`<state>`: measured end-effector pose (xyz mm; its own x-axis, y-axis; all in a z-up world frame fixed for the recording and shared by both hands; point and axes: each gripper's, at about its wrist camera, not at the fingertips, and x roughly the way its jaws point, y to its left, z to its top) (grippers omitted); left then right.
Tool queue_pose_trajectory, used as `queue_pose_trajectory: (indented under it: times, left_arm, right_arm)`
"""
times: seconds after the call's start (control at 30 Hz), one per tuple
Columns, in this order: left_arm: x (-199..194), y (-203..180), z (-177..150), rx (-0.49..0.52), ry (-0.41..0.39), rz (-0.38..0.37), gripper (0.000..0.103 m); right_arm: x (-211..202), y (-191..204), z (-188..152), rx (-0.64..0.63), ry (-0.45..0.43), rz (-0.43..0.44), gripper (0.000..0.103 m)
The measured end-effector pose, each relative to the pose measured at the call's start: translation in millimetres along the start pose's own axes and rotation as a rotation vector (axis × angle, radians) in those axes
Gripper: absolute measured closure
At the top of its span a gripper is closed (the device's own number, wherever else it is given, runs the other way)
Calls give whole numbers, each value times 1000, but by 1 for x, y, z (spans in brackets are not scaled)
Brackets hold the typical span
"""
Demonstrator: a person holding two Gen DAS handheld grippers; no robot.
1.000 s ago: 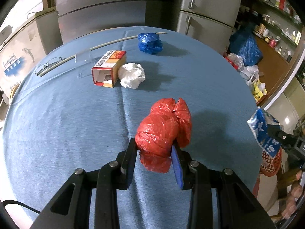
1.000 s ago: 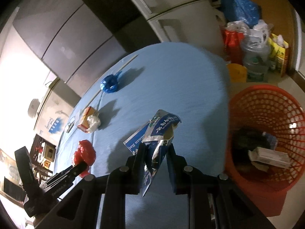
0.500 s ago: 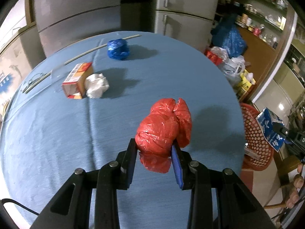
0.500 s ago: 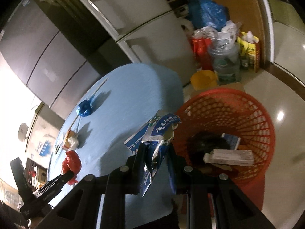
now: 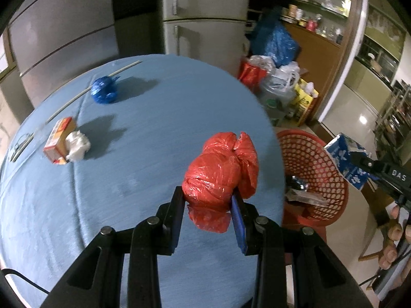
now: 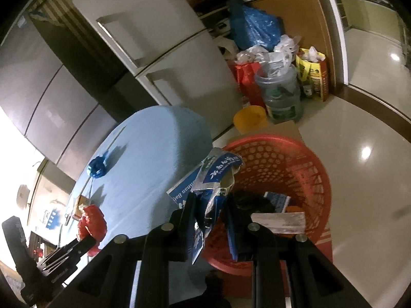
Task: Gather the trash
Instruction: 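Carry the red bag and blue packet with both tools to the red basket, then open the right tool to drop the blue packet into the basket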
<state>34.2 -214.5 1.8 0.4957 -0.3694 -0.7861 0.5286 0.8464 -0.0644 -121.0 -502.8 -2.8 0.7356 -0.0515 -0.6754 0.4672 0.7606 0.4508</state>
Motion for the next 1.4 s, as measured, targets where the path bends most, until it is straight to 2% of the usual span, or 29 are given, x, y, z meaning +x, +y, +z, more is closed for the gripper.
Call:
queue_pose_trajectory:
  times: [0.3, 0.57, 0.9, 1.17, 1.4]
  left_arm:
    - [4, -47, 10, 97, -4, -58, 67]
    - [10, -69, 15, 144, 6, -86, 67]
    - [20, -86, 18, 173, 25, -98, 67]
    - [30, -98, 22, 191, 45, -116, 67]
    - [47, -125, 25, 241, 78, -150, 67]
  right_arm:
    - [1, -16, 11, 4, -9, -32, 80]
    - [10, -36, 19, 15, 9, -65, 79]
    - [45, -62, 27, 56, 102, -97, 76]
    - [33, -68, 24, 66, 77, -100, 76]
    - [24, -77, 19, 86, 77, -95, 76]
